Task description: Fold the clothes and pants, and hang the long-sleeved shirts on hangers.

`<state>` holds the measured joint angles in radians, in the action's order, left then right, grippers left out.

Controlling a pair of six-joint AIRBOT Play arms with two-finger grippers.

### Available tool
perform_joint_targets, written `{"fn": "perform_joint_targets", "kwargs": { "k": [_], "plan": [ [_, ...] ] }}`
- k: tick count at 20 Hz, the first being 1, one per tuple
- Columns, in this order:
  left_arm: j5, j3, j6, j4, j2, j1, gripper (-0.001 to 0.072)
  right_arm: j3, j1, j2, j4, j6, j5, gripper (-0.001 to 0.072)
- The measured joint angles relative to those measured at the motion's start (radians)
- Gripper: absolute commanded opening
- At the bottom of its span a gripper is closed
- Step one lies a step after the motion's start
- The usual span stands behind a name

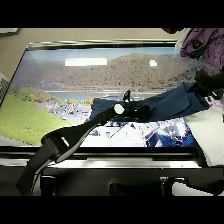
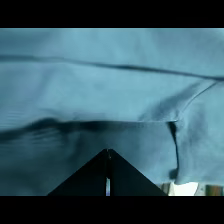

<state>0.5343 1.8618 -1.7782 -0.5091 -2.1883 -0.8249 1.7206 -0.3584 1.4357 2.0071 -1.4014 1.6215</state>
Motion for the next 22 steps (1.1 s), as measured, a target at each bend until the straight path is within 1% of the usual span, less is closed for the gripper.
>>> {"fn": "perform_joint_targets", "kwargs": {
  "k": [2,5,7,9,11,13,15,17,19,22],
  "plan": [
    [-0.002,0.05,-0.038,0.006,-0.039,-0.022,0.0015,0.003,0.0,-0.004,-0.001,0.013,0.003,0.0026],
    [0.01,0.099,-0.064,0.013,-0.064,-0.03,0.0013,0.013,0.0,-0.008,-0.003,0.035,0.002,0.0025],
    [0.045,0.116,-0.074,0.004,-0.058,-0.008,0.0012,0.021,0.0,-0.008,0.001,0.053,-0.004,0.0025],
    [0.122,0.125,-0.086,-0.06,-0.026,0.036,0.0012,0.027,0.003,-0.009,0.026,0.076,-0.013,0.0025],
    [0.238,0.13,-0.12,-0.2,0.036,0.101,0.0013,0.031,0.023,-0.009,0.047,0.104,-0.025,0.0025],
    [0.383,0.133,-0.149,-0.394,0.122,0.174,0.0015,0.032,0.069,-0.009,0.061,0.142,-0.04,0.0025],
    [0.54,0.133,-0.16,-0.6,0.214,0.25,0.0016,0.032,0.14,-0.009,0.066,0.186,-0.065,0.0025],
    [0.697,0.134,-0.146,-0.789,0.315,0.34,0.0016,0.032,0.23,-0.009,0.064,0.236,-0.103,0.0025],
    [0.822,0.135,-0.11,-0.902,0.404,0.43,0.0017,0.032,0.327,-0.004,0.041,0.29,-0.147,0.0025],
    [0.938,0.135,-0.079,-0.99,0.515,0.56,0.0017,0.032,0.468,0.026,-0.002,0.365,-0.203,0.0025]
  ]
}}
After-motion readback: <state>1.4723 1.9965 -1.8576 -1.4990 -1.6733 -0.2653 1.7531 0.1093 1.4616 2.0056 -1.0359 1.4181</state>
